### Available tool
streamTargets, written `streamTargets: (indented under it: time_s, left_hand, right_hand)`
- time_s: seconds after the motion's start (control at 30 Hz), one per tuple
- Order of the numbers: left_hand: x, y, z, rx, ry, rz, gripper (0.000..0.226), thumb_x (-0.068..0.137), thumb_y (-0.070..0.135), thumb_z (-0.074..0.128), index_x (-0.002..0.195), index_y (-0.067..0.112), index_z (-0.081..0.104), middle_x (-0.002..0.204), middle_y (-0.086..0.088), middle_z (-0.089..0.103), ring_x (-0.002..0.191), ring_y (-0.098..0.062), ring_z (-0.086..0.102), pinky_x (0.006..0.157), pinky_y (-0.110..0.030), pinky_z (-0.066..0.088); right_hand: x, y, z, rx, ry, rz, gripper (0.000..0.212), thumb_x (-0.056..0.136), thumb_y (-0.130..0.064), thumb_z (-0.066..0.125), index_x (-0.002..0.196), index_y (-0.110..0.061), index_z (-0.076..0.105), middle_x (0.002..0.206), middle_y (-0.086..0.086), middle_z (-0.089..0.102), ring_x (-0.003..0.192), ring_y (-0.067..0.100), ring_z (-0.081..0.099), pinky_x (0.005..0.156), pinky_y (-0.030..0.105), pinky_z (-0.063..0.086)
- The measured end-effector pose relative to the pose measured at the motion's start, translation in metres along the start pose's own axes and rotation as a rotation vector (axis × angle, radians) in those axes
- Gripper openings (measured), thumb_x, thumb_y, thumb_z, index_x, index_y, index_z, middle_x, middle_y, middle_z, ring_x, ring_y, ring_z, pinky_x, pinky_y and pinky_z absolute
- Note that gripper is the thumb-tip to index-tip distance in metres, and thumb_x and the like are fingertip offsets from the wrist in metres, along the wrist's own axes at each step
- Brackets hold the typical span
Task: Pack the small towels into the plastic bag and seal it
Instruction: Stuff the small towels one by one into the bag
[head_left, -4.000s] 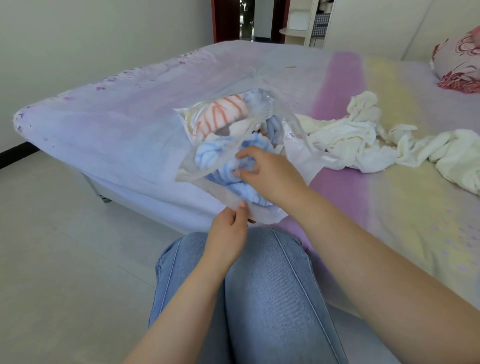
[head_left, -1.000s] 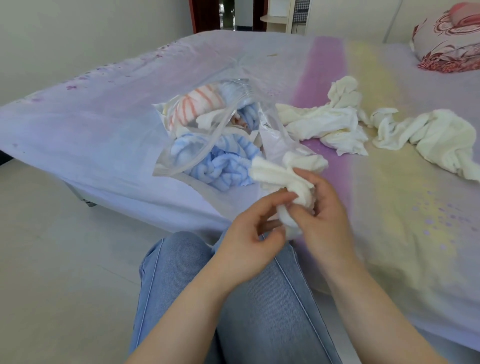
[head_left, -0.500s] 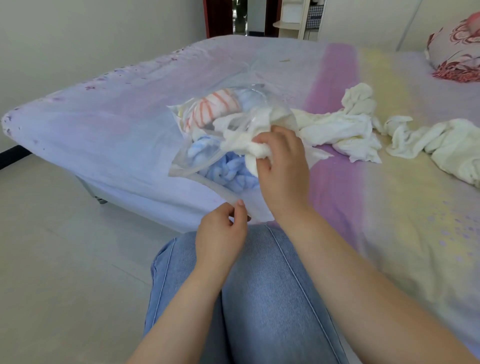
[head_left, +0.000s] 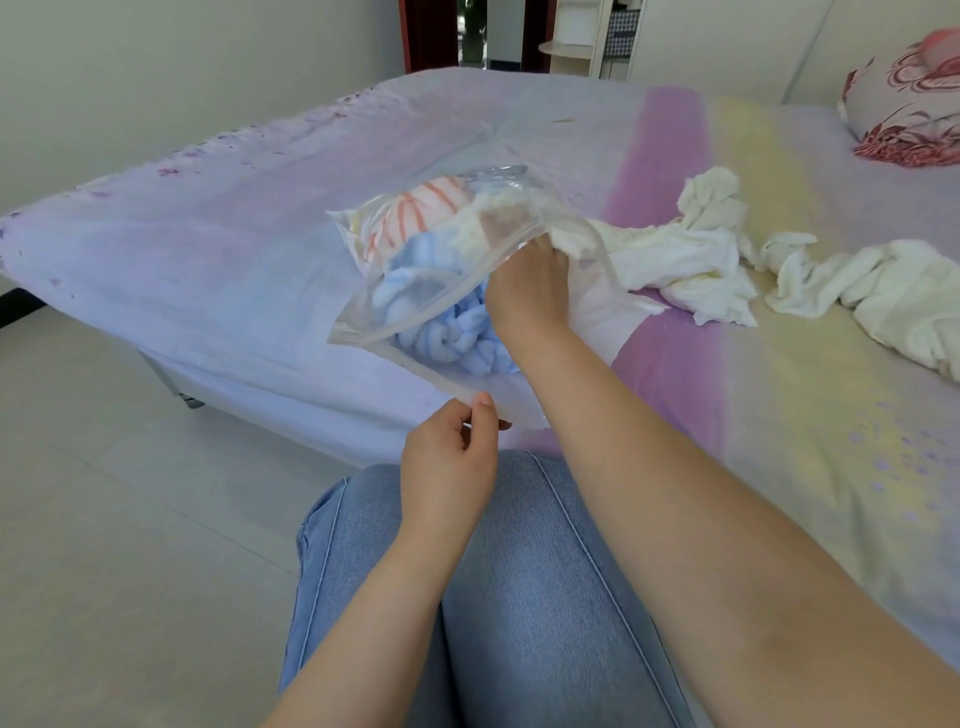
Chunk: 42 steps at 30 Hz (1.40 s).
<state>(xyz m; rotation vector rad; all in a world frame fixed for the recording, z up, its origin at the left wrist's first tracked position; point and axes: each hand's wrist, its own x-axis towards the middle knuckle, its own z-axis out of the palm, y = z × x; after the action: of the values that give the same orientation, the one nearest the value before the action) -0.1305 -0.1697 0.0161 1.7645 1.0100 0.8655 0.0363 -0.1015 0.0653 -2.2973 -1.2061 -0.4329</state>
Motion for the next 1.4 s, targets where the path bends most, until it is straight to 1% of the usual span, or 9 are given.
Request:
streamTargets:
  time_s: [0.2, 0.5, 0.67, 0.9, 1.03, 1.1, 1.23, 1.3, 1.4]
  left_hand:
    - [0.0, 0.007, -0.002, -0.049, -0.043, -0.016, 0.037, 0.1, 0.035, 0.045, 0.076, 0.021, 0.069, 0.062, 0.009, 0.065, 0.048, 0.003, 0.056, 0.059, -0.029, 0.043]
    - [0.007, 0.011, 0.0, -0.112, -0.032, -0.038, 0.038, 0.1, 0.037, 0.046, 0.075, 0.02, 0.068, 0.069, 0.004, 0.071, 0.05, 0.002, 0.059, 0.067, -0.042, 0.056]
    - [0.006, 0.011, 0.004, -0.138, -0.026, -0.04, 0.038, 0.1, 0.037, 0.046, 0.076, 0.02, 0.069, 0.073, 0.006, 0.072, 0.055, 0.003, 0.062, 0.067, -0.038, 0.054]
    - [-0.001, -0.002, 0.031, -0.027, -0.204, -0.02, 0.042, 0.091, 0.049, 0.045, 0.07, 0.025, 0.071, 0.075, 0.012, 0.073, 0.073, -0.01, 0.069, 0.079, -0.042, 0.056]
    - [-0.009, 0.004, 0.052, 0.07, -0.297, 0.069, 0.032, 0.09, 0.046, 0.044, 0.079, 0.03, 0.069, 0.078, 0.016, 0.072, 0.072, -0.007, 0.068, 0.077, -0.037, 0.055]
    - [-0.013, 0.009, 0.062, 0.12, -0.35, 0.125, 0.025, 0.092, 0.041, 0.047, 0.085, 0.029, 0.068, 0.081, 0.017, 0.073, 0.072, -0.005, 0.067, 0.074, -0.034, 0.055]
    - [-0.017, 0.021, 0.081, 0.082, -0.504, 0.152, 0.02, 0.092, 0.036, 0.051, 0.083, 0.031, 0.068, 0.084, 0.016, 0.074, 0.074, -0.004, 0.069, 0.077, -0.033, 0.057]
    - [-0.012, 0.029, 0.088, 0.043, -0.564, 0.138, 0.02, 0.095, 0.031, 0.053, 0.083, 0.03, 0.069, 0.086, 0.013, 0.074, 0.077, -0.005, 0.07, 0.078, -0.033, 0.057]
    - [-0.002, 0.037, 0.091, 0.032, -0.559, 0.166, 0.02, 0.097, 0.028, 0.053, 0.087, 0.026, 0.07, 0.089, 0.011, 0.075, 0.081, -0.004, 0.07, 0.077, -0.03, 0.057]
  right_hand:
    - [0.023, 0.025, 0.027, -0.034, -0.534, 0.124, 0.05, 0.1, -0.023, 0.033, 0.148, -0.009, 0.027, 0.154, 0.015, 0.027, 0.14, 0.032, 0.028, 0.116, 0.042, 0.024]
    - [-0.059, 0.019, -0.043, 0.266, -0.312, 0.026, 0.045, 0.102, -0.032, 0.033, 0.145, -0.02, 0.03, 0.149, 0.007, 0.034, 0.127, 0.029, 0.045, 0.1, 0.042, 0.04]
    - [-0.071, 0.036, -0.052, 0.435, -0.453, -0.019, 0.031, 0.1, -0.025, 0.04, 0.121, -0.014, 0.06, 0.128, 0.006, 0.06, 0.118, 0.023, 0.055, 0.101, 0.036, 0.043]
    - [-0.092, 0.12, -0.05, 0.713, 0.095, 0.303, 0.015, 0.091, -0.03, 0.05, 0.083, -0.033, 0.062, 0.072, -0.006, 0.065, 0.065, 0.017, 0.059, 0.067, 0.033, 0.048]
    - [-0.06, 0.212, -0.028, 0.451, 0.011, 0.476, 0.029, 0.086, -0.037, 0.051, 0.102, -0.018, 0.066, 0.117, 0.009, 0.058, 0.107, 0.019, 0.055, 0.09, 0.031, 0.044]
    - [-0.039, 0.243, -0.016, 0.352, -0.147, 0.546, 0.034, 0.089, -0.03, 0.056, 0.12, -0.018, 0.063, 0.151, 0.013, 0.028, 0.144, 0.021, 0.018, 0.111, 0.021, 0.022]
    - [-0.001, 0.27, 0.0, 0.305, -0.407, 0.568, 0.042, 0.091, -0.029, 0.06, 0.131, -0.014, 0.057, 0.16, 0.009, -0.01, 0.148, 0.017, 0.004, 0.118, 0.026, 0.017]
    - [0.012, 0.27, 0.002, 0.245, -0.424, 0.55, 0.044, 0.088, -0.029, 0.063, 0.127, -0.01, 0.057, 0.158, 0.013, 0.013, 0.139, 0.023, 0.032, 0.103, 0.027, 0.037]
    - [0.012, 0.267, 0.0, 0.219, -0.274, 0.516, 0.018, 0.085, -0.017, 0.06, 0.085, 0.001, 0.064, 0.101, 0.023, 0.064, 0.098, 0.032, 0.06, 0.066, 0.024, 0.037]
